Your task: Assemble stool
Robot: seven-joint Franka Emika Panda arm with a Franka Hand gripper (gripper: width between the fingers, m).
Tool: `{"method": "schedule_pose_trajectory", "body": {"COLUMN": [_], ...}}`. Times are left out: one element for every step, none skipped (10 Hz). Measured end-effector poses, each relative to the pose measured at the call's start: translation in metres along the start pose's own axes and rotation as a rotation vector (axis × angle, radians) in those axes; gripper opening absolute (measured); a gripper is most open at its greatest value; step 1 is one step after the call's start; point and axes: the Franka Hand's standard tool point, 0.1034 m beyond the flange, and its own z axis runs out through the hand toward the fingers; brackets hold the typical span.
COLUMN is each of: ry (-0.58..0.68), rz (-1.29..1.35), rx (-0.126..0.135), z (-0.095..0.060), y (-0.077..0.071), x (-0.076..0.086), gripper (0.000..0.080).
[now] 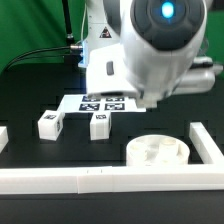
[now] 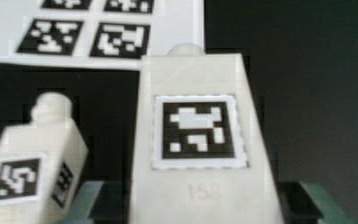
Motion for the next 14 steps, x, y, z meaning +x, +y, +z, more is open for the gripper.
{"method": "schedule_pose_trajectory", "body": {"ry": [0.017, 0.016, 0.041, 0.148, 0.204, 0.279, 0.329, 0.431, 0.509, 0.558, 0.645, 0.688, 0.751, 0.806], "rz": [0.0, 0.0, -0.001, -0.007, -0.011, -0.011, -0.013, -0.013, -0.01, -0.009, -0.008, -0.01, -0.031, -0.046], "rx": [-0.001, -0.001, -0.001, -0.003, -0.001, -0.002, -0.005, -0.009, -0.012, -0.014, -0.018, -0.021, -0.031, -0.04], "z": [0.001, 0.001, -0.001, -0.011, -0.02, -0.035, -0.048, -0.061, -0.059, -0.059, -0.064, -0.065, -0.077, -0.091], "y": [-0.001, -0.001, -0.001, 0.0, 0.002, 0.002, 0.0, -0.001, 0.0, 0.0, 0.001, 0.002, 0.004, 0.004], "x": [0.004, 0.004, 0.008, 0.017, 0.012, 0.006, 0.0, 0.003, 0.006, 0.006, 0.01, 0.01, 0.015, 0.015], "gripper": [0.0337, 0.0337, 0.0337, 0.0337, 0.0337, 0.0337, 0.0337, 0.0337, 0.0337, 0.0337, 0.0337, 0.0337, 0.0337, 0.0337]}}
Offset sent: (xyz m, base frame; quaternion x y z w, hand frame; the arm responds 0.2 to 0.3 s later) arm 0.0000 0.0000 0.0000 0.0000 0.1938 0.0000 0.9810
